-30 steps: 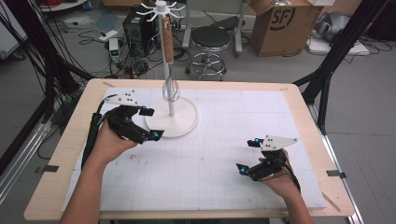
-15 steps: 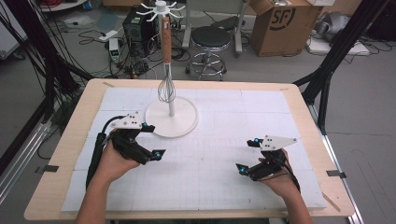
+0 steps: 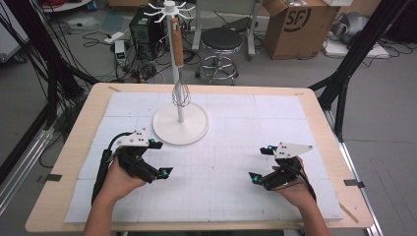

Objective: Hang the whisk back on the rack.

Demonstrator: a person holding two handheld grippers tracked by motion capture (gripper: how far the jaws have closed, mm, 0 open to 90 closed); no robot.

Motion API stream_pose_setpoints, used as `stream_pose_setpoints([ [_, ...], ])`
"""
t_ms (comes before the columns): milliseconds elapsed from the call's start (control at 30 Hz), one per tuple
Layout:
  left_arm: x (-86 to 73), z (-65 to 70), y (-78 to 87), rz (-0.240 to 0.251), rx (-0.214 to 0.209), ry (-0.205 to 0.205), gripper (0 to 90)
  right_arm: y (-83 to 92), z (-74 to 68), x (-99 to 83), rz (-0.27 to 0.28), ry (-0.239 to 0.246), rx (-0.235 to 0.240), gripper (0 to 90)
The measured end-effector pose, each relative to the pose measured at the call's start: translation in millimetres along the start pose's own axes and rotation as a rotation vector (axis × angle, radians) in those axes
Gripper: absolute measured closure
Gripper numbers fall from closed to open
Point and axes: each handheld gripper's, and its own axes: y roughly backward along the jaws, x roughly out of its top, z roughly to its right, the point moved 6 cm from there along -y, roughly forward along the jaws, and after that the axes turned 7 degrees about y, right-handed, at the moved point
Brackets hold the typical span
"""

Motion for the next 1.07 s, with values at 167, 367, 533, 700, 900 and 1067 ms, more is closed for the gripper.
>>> stream_pose_setpoints([
  [167,-2.7,1.2,-5.0,-0.022,-0.004,-0.008,1.6,0.0,-0.1,-0.6,-0.001,-0.002,0.004,0.7],
  [367,-5.6,0.5,-10.6,-0.037,-0.005,-0.011,1.6,1.0,0.7,-0.2,0.005,-0.002,0.000,0.7],
  [533,-6.9,0.8,-11.7,-0.039,-0.007,-0.015,1.6,0.5,-0.6,0.1,0.000,-0.002,0.001,0.7],
  [700,-6.3,0.3,-10.9,-0.031,-0.011,-0.013,1.7,-2.0,0.0,-1.0,-0.010,0.000,0.005,0.7],
  [900,-6.5,0.1,-11.8,-0.035,-0.003,-0.011,1.6,-1.0,-0.3,-0.6,-0.005,0.000,0.005,0.7],
  [1067,-6.6,-0.3,-11.4,-0.037,-0.001,-0.011,1.6,0.1,-0.1,-0.4,-0.004,0.003,0.004,0.7],
])
